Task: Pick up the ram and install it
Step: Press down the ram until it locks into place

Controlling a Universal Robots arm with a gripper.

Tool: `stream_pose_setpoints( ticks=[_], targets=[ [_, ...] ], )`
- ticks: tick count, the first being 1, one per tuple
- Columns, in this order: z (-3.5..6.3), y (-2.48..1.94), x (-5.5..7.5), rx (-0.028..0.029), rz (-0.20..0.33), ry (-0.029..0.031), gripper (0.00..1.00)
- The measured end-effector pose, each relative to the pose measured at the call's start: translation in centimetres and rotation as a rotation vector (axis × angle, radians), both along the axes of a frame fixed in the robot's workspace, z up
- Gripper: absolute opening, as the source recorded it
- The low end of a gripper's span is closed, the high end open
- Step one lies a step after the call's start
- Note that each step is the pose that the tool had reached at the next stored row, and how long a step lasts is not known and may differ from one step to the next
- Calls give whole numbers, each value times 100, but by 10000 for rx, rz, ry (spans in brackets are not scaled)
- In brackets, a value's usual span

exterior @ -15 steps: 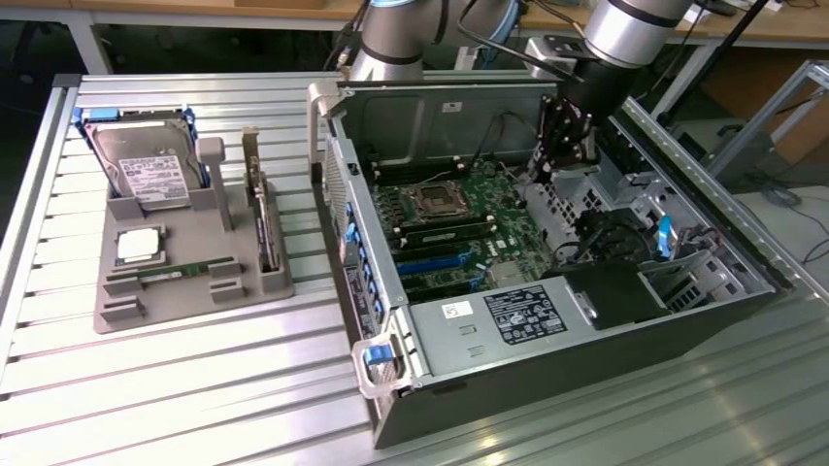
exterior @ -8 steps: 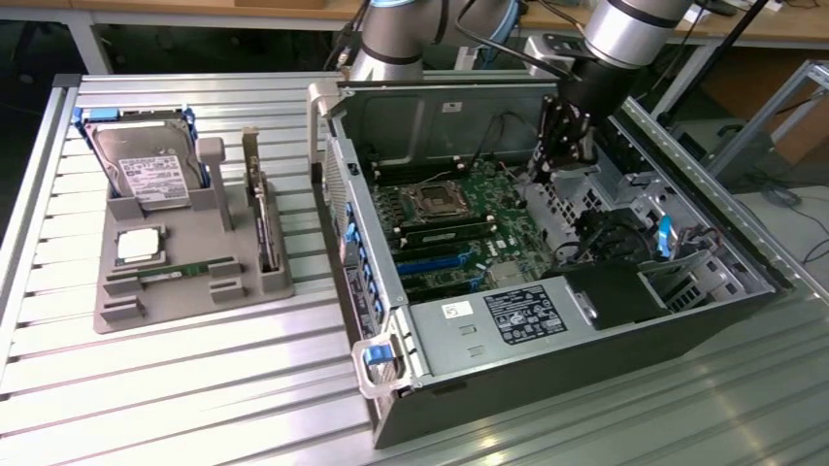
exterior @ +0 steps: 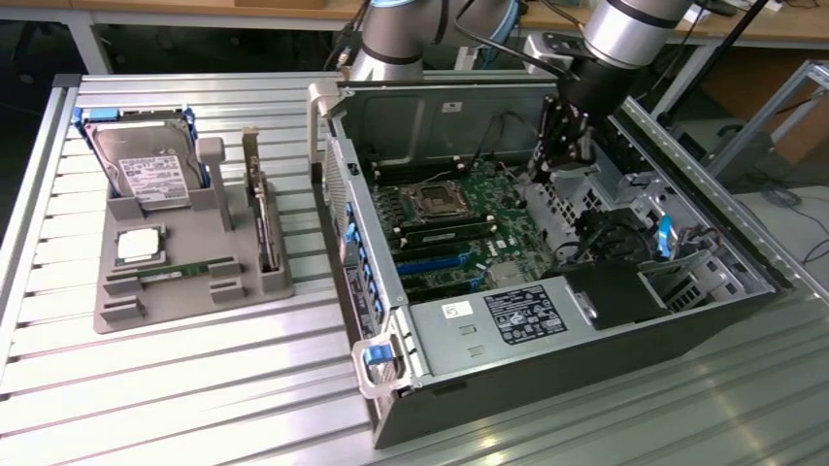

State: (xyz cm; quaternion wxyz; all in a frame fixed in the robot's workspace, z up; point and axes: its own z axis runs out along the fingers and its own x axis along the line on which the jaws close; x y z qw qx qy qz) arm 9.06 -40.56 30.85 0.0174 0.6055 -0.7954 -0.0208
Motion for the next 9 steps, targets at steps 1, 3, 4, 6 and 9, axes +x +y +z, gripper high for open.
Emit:
stream_pose_setpoints(
  ticks=[1,3,4,6,9],
  targets=[
    [0,0,0,-2,-130,0,10],
    [0,0,0,-3,-426,0,10],
    [-1,0,0,-2,-540,0,10],
    [-1,0,0,-3,-761,0,10],
    [-1,0,0,-3,-977,0,10]
  ],
)
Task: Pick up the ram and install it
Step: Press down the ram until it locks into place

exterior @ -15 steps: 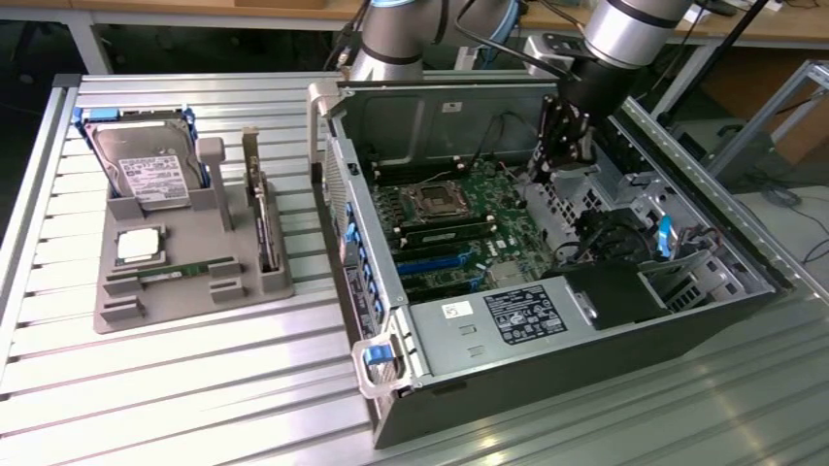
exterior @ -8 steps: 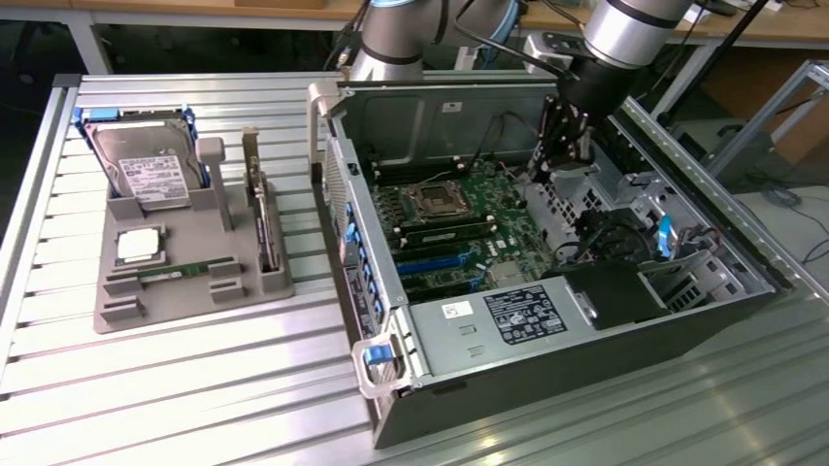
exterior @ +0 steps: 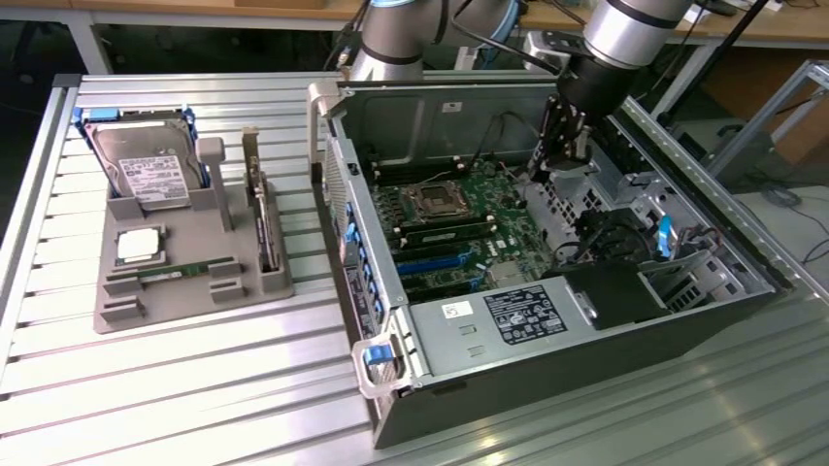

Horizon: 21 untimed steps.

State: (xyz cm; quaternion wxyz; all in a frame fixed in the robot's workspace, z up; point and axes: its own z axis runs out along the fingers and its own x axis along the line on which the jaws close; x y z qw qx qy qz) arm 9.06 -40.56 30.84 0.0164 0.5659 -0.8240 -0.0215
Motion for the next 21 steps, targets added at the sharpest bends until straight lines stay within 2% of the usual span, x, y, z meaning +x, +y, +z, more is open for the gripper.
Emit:
stream_pose_setpoints(
  ticks=[21],
  targets=[
    [0,2,0,-9,-2018,1,10]
  ],
)
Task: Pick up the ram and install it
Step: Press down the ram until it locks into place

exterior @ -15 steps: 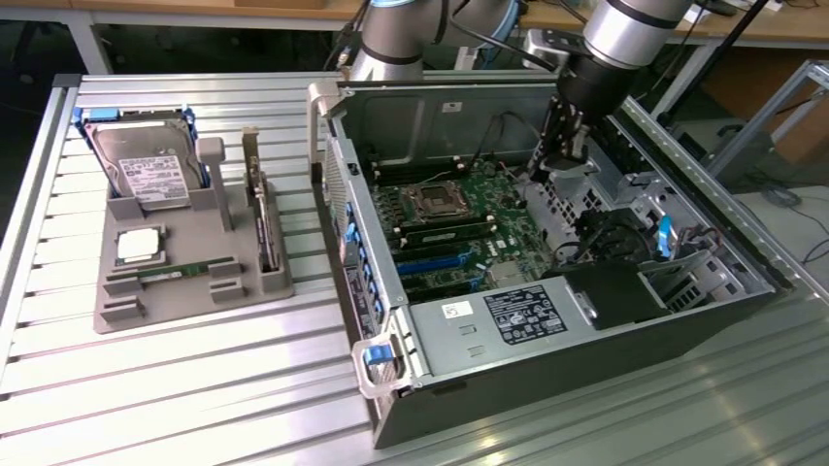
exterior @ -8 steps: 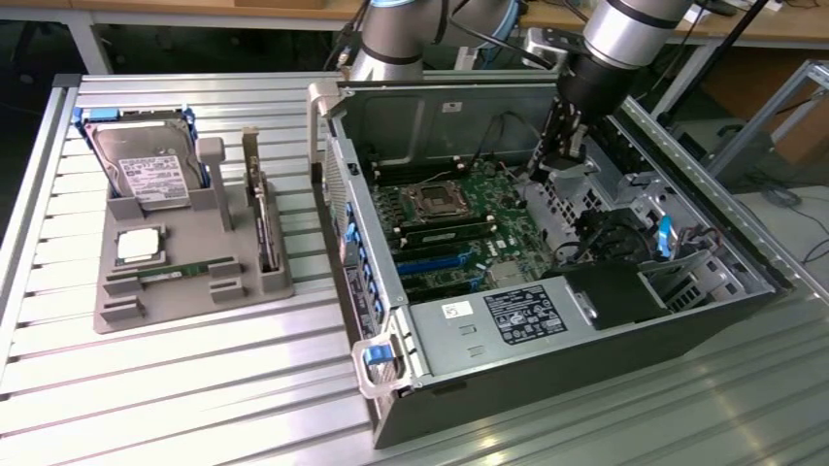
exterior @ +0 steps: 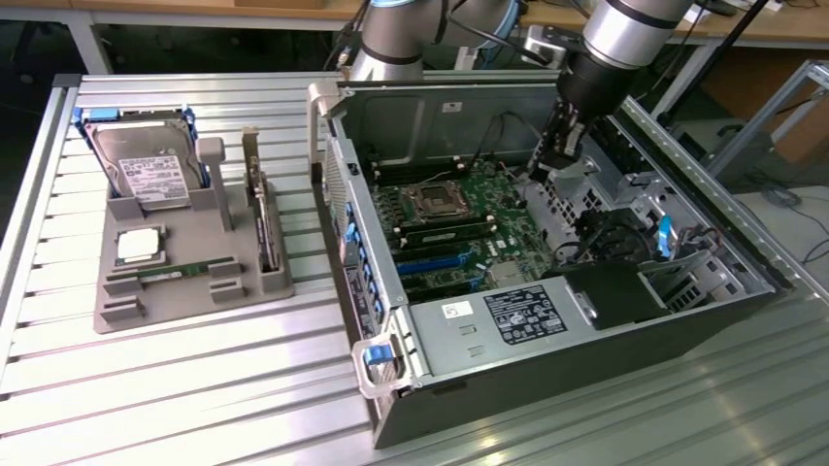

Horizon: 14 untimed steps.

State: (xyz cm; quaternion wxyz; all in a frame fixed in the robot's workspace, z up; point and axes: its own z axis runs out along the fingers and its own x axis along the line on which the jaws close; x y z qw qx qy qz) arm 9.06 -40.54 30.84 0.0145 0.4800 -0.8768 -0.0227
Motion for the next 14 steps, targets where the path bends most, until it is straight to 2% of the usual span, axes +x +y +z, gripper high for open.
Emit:
stream_pose_setpoints(
  ticks=[10,14],
  targets=[
    [0,0,0,0,-776,0,10],
    [0,0,0,0,-1531,0,10]
  ],
)
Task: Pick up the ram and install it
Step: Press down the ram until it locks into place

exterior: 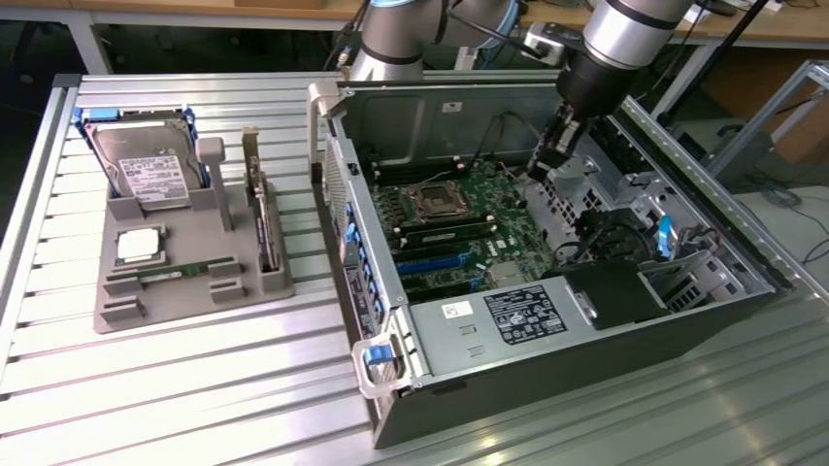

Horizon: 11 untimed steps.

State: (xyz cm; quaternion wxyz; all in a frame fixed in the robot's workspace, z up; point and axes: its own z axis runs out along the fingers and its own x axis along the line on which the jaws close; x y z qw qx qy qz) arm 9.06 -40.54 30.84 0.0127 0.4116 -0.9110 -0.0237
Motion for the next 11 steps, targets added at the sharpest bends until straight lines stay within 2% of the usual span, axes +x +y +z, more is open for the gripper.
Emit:
stream_pose_setpoints(
  ticks=[4,11],
  targets=[
    [0,0,0,0,-589,0,10],
    [0,0,2,1,-1280,0,10]
  ],
)
